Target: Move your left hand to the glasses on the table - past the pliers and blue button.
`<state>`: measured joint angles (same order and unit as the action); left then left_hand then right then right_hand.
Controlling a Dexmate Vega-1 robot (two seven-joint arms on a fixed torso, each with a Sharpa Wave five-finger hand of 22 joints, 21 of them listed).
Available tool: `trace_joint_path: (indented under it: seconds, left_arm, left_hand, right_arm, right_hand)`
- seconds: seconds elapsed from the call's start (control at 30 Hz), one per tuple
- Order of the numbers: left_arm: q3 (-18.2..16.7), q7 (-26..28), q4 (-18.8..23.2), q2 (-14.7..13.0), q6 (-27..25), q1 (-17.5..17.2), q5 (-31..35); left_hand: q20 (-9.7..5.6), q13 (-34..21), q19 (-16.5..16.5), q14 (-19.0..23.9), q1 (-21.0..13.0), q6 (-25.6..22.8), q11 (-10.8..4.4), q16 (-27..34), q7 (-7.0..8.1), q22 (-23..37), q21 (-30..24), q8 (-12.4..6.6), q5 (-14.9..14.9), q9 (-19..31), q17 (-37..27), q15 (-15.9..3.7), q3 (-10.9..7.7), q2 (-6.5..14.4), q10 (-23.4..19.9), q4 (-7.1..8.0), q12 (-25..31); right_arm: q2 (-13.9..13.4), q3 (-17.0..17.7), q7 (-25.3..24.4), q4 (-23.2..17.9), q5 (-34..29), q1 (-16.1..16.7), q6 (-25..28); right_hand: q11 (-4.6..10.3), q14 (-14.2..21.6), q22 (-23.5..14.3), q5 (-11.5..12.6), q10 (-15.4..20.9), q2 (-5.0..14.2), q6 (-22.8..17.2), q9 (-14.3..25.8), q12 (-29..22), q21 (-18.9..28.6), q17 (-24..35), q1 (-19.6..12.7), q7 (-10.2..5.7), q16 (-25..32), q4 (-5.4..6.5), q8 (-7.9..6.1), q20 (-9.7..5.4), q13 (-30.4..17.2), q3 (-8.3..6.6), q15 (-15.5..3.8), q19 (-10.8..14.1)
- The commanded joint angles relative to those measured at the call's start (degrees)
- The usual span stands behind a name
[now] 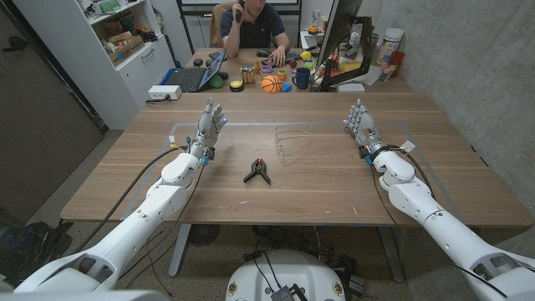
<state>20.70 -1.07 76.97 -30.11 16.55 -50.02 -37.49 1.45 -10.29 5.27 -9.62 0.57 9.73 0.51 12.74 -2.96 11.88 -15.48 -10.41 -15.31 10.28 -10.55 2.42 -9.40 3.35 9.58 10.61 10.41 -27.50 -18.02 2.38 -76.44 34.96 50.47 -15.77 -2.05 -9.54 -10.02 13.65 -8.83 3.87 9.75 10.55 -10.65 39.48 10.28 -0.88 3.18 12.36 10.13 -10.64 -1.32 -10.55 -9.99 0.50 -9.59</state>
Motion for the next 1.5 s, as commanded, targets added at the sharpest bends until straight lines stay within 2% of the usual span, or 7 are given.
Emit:
trace_joint_path:
  seconds: [0.03,0.47,0.6,0.73,0.97,1.17,1.5]
  left_arm:
    - [-0.5,0.7,1.6,-0.5,0.0,-1.4,0.0]
    - [-1.0,3.6,2.1,-0.2,3.2,-1.6,2.9]
    - [-1.2,5.7,3.2,-1.0,3.4,-1.5,5.2]
    - [-1.3,7.7,3.9,-1.8,3.6,-1.1,7.8]
    - [-2.0,11.5,5.5,-3.1,4.0,0.0,12.5]
    - [-1.8,12.6,5.8,-4.1,3.8,1.8,16.0]
    - [-1.2,15.0,7.5,-5.9,3.3,4.9,23.4]
  left_hand:
    - [-0.08,-0.3,0.5,-7.7,0.1,7.5,-0.03,0.2,0.01,0.1,-0.2,-0.32,-0.3,0.2,-0.1,0.07,0.15,5.4,9.4,0.31,0.3]
    - [1.10,-0.3,-0.1,-6.4,-0.1,6.2,-1.13,0.6,1.18,0.0,-0.2,-0.74,-0.6,0.2,0.0,-0.81,0.46,5.7,7.9,0.16,0.7]
    - [3.59,-0.2,-0.7,-5.6,-0.5,5.3,-1.74,0.6,2.51,-0.1,-0.3,-0.90,-0.9,0.2,0.1,-1.54,0.51,5.6,7.0,-0.13,0.9]
    - [4.32,-0.2,-0.8,-5.5,-0.8,5.2,-2.02,0.5,3.87,-0.1,-0.2,-0.83,-1.0,0.2,0.2,-1.77,0.65,5.2,6.9,-0.35,0.8]
    - [4.66,-0.2,-0.7,-5.3,-1.1,5.1,-2.43,0.5,4.34,-0.2,0.0,-0.77,-1.1,0.1,0.3,-1.96,0.79,4.8,6.8,-0.64,0.7]
    - [4.92,-0.2,-0.7,-5.0,-1.8,4.7,-2.52,0.3,7.28,-0.3,0.3,-0.71,-1.4,0.1,0.4,-1.74,1.02,3.9,6.7,-1.29,0.6]
    - [4.55,-0.2,-0.7,-5.2,-2.6,5.0,-2.53,0.0,8.51,-0.5,0.7,-0.51,-1.7,0.1,0.4,-1.62,1.03,3.5,6.6,-1.80,0.5]
  right_arm:
    - [5.8,7.4,4.1,-1.5,-6.4,2.6,3.3]
    - [11.2,13.3,8.3,-1.5,-12.3,3.1,5.1]
    - [12.3,14.4,9.2,-1.6,-13.5,3.1,5.6]
    - [13.1,15.2,10.1,-1.7,-14.5,3.1,6.0]
    - [14.2,16.3,11.0,-2.0,-16.0,3.3,6.2]
    - [15.0,17.2,11.6,-2.2,-16.6,3.4,6.7]
    - [15.8,17.9,12.4,-2.2,-17.5,3.5,6.7]
  right_hand:
    - [0.12,-4.5,-0.2,0.2,-0.5,5.66,0.6,0.2,-0.4,0.2,0.2,0.0,0.10,0.3,0.22,-0.34,-0.01,-0.2,-0.32,-0.04,-5.0]
    - [0.06,-4.5,-0.2,0.2,-0.4,5.64,0.5,0.2,-0.4,0.0,0.2,0.1,0.14,0.3,0.23,-0.33,0.00,-0.2,-0.35,-0.09,-4.9]
    - [0.07,-4.4,-0.2,0.2,-0.4,5.61,0.5,0.2,-0.4,-0.1,0.2,0.1,0.14,0.3,0.23,-0.33,-0.06,-0.2,-0.34,-0.16,-4.9]
    - [0.02,-4.4,-0.2,0.2,-0.3,5.60,0.5,0.2,-0.4,-0.1,0.2,0.1,0.20,0.3,0.24,-0.34,-0.05,-0.2,-0.34,-0.23,-4.8]
    - [-0.05,-4.4,-0.2,0.2,-0.3,5.55,0.4,0.2,-0.4,-0.3,0.2,0.1,0.22,0.2,0.24,-0.35,-0.18,-0.2,-0.32,-0.34,-4.8]
    - [-0.11,-4.3,-0.2,0.2,-0.3,5.52,0.4,0.2,-0.4,-0.4,0.2,0.2,0.28,0.2,0.24,-0.35,-0.16,-0.2,-0.30,-0.36,-4.8]
    - [-0.30,-4.2,-0.2,0.2,0.1,5.47,0.4,0.2,-0.5,-0.5,0.2,0.2,0.55,0.2,0.26,-0.35,-0.14,-0.2,-0.25,-0.36,-4.7]
